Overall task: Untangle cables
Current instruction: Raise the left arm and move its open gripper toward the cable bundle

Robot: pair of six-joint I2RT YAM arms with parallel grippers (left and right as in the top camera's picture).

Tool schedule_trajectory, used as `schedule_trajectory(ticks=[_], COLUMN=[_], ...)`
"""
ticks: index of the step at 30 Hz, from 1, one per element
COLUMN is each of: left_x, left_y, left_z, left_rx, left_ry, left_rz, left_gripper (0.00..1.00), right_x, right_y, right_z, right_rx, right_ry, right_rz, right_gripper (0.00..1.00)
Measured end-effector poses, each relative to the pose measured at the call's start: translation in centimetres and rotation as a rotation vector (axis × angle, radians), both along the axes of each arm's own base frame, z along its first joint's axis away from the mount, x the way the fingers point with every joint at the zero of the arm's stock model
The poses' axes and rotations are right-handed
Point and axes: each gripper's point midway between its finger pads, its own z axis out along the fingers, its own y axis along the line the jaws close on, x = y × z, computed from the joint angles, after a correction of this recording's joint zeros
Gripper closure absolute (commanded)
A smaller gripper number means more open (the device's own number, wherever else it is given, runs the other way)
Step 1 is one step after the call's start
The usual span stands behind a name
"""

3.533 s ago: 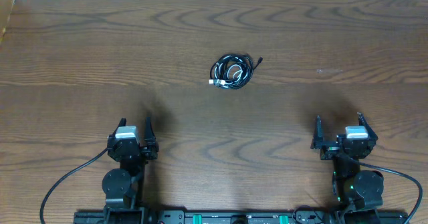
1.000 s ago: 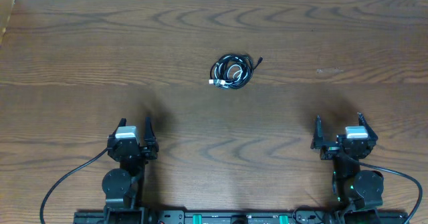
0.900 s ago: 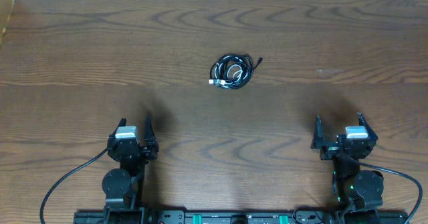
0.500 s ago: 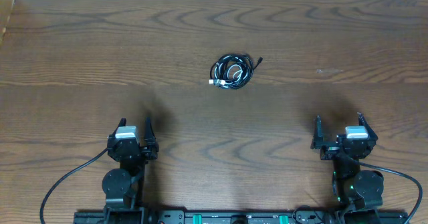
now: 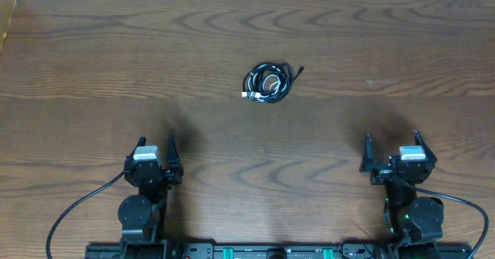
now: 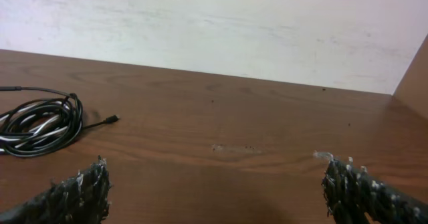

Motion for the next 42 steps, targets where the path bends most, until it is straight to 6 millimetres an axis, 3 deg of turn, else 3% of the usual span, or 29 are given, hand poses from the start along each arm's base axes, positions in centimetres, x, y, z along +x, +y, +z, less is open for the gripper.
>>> schedule_trajectory(ticks=[10,16,20,21,22,24,29,31,36,42], left_x=[0.0,0.0,-0.5,-1.1,-1.5,-2.5,-6.0,-7.1,-8.4,-7.8], left_y=[0.0,-0.5,-1.4,-2.1,-2.3,-2.8,-3.3,-3.4,-4.0,-5.0], left_z=[0.3,2.1,5.2,7.2,7.9,9.2,15.2,16.5,18.1,18.5], left_rx=[-0.002,-0.007,-0.009,-0.011,-0.019,-0.043,-0.079,-0.089,-0.115,-0.158], left_ry=[-0.011,-0.072,-0.123,-0.152,-0.149,-0.117,-0.138,-0.111,0.052,0.309], left_rz=[0.0,-0.031,-0.084,-0.12,-0.132,-0.159,-0.191,-0.196,-0.219,-0.262], left_gripper=[0.37,0.37,0.37,0.37,0.37,0.37,0.37,0.37,0.37,0.37], right_x=[0.0,0.0,0.0,0.0,0.0,0.0,0.0,0.0,0.0,0.0], right_y=[0.0,0.0,0.0,0.0,0.0,0.0,0.1,0.1,0.1,0.1], right_z=[0.0,0.0,0.0,0.0,0.0,0.0,0.0,0.0,0.0,0.0], right_rx=[0.0,0.0,0.0,0.0,0.0,0.0,0.0,0.0,0.0,0.0], right_ry=[0.0,0.0,0.0,0.0,0.0,0.0,0.001,0.001,0.001,0.001], right_rz=[0.0,0.0,0.0,0.0,0.0,0.0,0.003,0.003,0.003,0.004], right_gripper=[0.01,0.01,0.01,0.01,0.01,0.01,0.01,0.01,0.01,0.01])
